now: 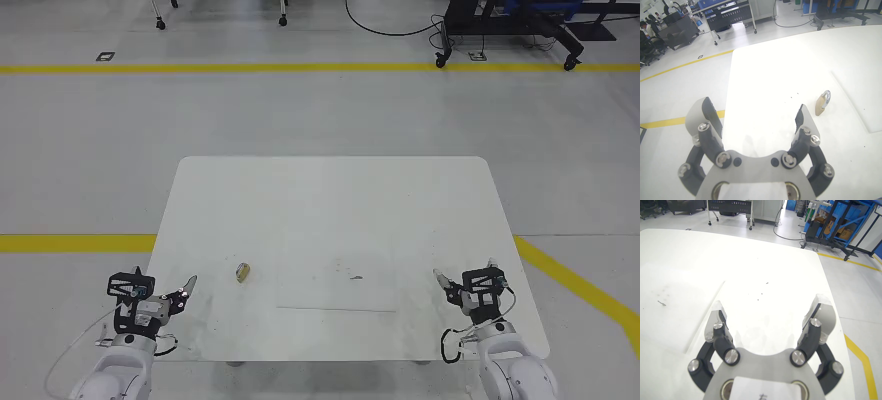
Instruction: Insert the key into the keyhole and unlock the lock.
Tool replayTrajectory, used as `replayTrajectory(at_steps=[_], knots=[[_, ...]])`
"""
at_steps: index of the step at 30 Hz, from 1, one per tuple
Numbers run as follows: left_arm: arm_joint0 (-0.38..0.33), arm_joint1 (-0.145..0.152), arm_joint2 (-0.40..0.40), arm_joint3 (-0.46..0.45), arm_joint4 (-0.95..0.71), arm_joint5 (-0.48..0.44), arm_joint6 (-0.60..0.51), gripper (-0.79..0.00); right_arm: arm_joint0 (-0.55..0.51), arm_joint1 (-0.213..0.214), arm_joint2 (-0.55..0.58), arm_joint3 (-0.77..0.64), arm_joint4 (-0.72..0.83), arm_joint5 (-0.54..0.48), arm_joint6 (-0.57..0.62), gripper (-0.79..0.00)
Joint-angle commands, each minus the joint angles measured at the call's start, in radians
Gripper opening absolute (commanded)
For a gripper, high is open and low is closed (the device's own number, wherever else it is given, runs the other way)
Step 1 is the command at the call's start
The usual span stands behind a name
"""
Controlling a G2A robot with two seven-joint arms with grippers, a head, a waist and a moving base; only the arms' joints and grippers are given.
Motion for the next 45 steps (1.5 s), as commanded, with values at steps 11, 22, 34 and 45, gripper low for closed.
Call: replayTrajectory(at_steps=[11, 22, 34, 45], knots=[[0.000, 0.000, 0.000, 0.000, 0.000, 0.000, 0.000, 0.000, 0.000, 0.000, 0.000, 0.000, 0.000, 0.000, 0.000, 0.000], [0.000, 0.000, 0.000, 0.000, 0.000, 0.000, 0.000, 0.000, 0.208, -0.022, -0.167, 0.051, 0.220, -0.154, 0.143, 0.000], [0.000, 0.000, 0.000, 0.000, 0.000, 0.000, 0.000, 0.000, 0.238, -0.018, -0.135, 0.112, 0.418, -0.338, 0.175, 0.000], [0.000, 0.000, 0.000, 0.000, 0.000, 0.000, 0.000, 0.000, 0.503, 0.008, -0.230, 0.327, 0.556, -0.819, 0.596, 0.000]])
